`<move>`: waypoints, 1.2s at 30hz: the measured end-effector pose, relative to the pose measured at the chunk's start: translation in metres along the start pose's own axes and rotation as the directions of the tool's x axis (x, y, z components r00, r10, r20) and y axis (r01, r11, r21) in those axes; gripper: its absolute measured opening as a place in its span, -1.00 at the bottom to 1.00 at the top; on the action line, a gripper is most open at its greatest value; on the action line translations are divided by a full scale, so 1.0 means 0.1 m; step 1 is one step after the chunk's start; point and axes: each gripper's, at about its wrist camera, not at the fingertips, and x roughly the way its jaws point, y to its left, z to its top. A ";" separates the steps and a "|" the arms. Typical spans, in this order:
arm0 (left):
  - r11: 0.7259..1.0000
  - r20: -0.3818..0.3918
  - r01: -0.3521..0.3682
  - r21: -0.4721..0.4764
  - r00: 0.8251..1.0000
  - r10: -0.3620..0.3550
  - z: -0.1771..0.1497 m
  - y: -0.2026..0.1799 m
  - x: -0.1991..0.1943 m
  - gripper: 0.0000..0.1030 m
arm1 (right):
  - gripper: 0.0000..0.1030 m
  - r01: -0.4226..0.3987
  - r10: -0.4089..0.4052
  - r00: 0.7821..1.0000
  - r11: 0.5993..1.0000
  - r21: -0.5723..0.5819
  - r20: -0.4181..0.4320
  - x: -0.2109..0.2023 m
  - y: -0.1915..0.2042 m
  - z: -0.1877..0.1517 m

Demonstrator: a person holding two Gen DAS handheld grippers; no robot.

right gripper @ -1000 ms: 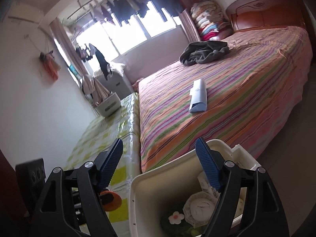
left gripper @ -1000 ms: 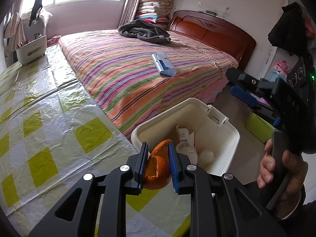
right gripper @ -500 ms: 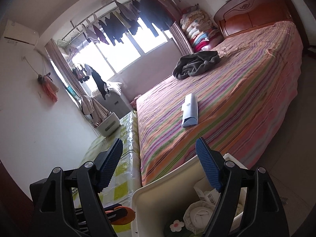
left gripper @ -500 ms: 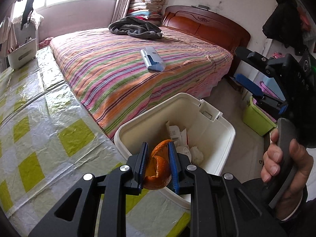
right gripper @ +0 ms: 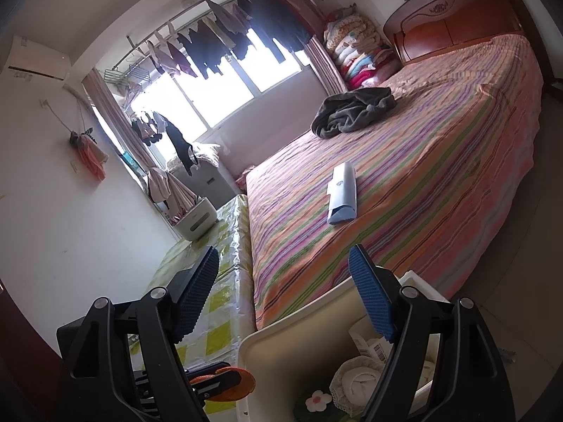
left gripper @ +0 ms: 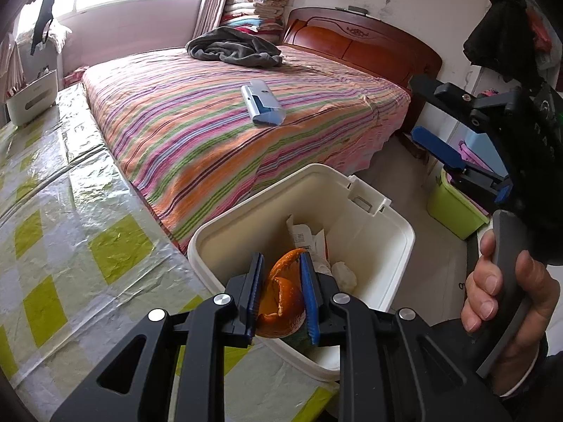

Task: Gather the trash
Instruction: 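Lower the orange peel into the white bin and open the left tool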

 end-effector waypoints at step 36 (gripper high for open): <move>0.998 -0.069 0.054 -0.028 0.996 -0.056 0.33 -0.10 0.54 -0.59 | 0.46 0.004 -0.006 1.000 0.997 0.080 0.022 -0.11 -0.35 0.12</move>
